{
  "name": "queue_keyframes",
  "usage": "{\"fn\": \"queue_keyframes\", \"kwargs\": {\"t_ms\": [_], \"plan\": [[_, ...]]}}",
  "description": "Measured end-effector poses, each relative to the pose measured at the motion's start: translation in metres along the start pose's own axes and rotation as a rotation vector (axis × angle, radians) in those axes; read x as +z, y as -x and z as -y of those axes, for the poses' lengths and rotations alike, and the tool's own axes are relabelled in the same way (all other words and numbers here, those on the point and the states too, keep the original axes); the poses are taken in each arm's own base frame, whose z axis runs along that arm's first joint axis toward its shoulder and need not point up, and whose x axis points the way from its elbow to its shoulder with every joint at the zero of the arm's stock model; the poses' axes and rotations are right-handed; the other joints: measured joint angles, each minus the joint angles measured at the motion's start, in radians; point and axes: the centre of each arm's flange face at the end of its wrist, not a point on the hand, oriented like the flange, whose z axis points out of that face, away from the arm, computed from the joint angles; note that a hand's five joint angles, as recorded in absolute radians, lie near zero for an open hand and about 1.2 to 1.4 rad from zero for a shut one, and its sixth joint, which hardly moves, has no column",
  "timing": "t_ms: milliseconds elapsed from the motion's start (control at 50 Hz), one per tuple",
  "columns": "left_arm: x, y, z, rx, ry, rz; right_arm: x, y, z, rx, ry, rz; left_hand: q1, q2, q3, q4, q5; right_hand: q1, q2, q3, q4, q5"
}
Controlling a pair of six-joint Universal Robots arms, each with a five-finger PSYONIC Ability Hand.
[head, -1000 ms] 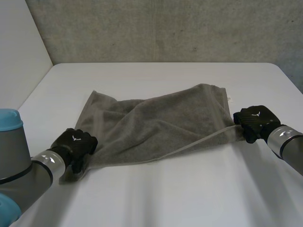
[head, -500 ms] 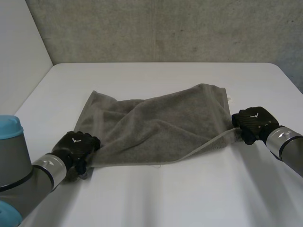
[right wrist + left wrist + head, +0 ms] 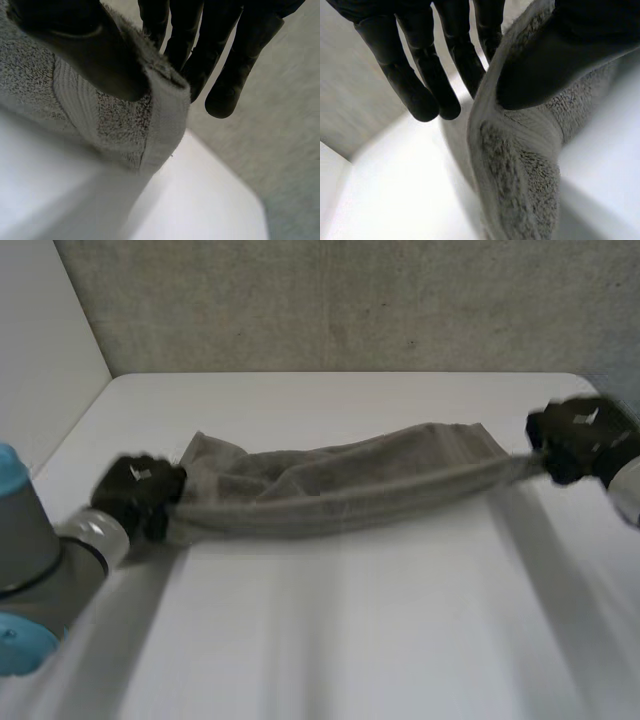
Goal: Fold the towel.
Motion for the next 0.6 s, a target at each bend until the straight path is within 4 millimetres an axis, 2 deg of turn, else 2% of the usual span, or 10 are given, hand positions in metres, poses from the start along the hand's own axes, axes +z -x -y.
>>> {"fn": "queue_keyframes", "kwargs": {"t_ms": [20, 100, 180, 240, 300, 360, 420, 520, 600], "plan": [[-0.002, 0.008, 0.013, 0.006, -0.043, 0.024, -0.004, -0.006, 0.015, 0.005, -0.031, -0.014, 0.0, 0.002, 0.0, 0.0, 0.0, 0.0, 0.0, 0.0, 0.0, 0.0], [-0.011, 0.027, 0.05, 0.024, -0.162, 0.088, -0.017, -0.02, 0.05, 0.012, -0.096, -0.039, 0.0, 0.002, 0.001, 0.0, 0.0, 0.0, 0.0, 0.001, 0.0, 0.0], [-0.032, 0.049, 0.1, 0.054, -0.325, 0.167, -0.036, -0.037, 0.087, -0.002, -0.122, -0.052, 0.0, 0.002, 0.002, 0.0, 0.0, 0.001, 0.0, 0.001, 0.0, 0.0], [-0.051, 0.062, 0.135, 0.075, -0.434, 0.214, -0.05, -0.048, 0.109, -0.045, -0.111, -0.053, 0.0, 0.002, 0.002, 0.0, 0.0, 0.001, 0.0, 0.001, 0.0, 0.0], [-0.065, 0.069, 0.157, 0.087, -0.493, 0.233, -0.059, -0.054, 0.121, -0.103, -0.086, -0.05, 0.0, 0.002, 0.003, 0.0, 0.0, 0.001, 0.0, 0.001, 0.0, 0.0], [-0.066, 0.07, 0.162, 0.091, -0.493, 0.222, -0.059, -0.055, 0.123, -0.145, -0.06, -0.042, 0.0, 0.002, 0.003, 0.0, 0.0, 0.001, 0.0, 0.001, 0.0, 0.0], [-0.052, 0.064, 0.152, 0.091, -0.431, 0.177, -0.052, -0.049, 0.118, -0.182, -0.018, -0.018, 0.001, 0.002, 0.004, 0.0, 0.007, 0.001, 0.0, 0.001, 0.0, 0.0], [-0.012, 0.047, 0.118, 0.119, -0.272, 0.081, -0.029, -0.028, 0.1, -0.24, 0.069, 0.025, 0.002, 0.002, 0.004, 0.0, 0.01, 0.001, 0.0, 0.001, 0.0, 0.0], [0.027, 0.03, 0.087, 0.173, -0.149, 0.022, -0.004, -0.007, 0.078, -0.311, 0.151, 0.054, 0.002, 0.002, 0.005, 0.0, 0.01, 0.001, 0.0, 0.001, 0.0, 0.0]]}}
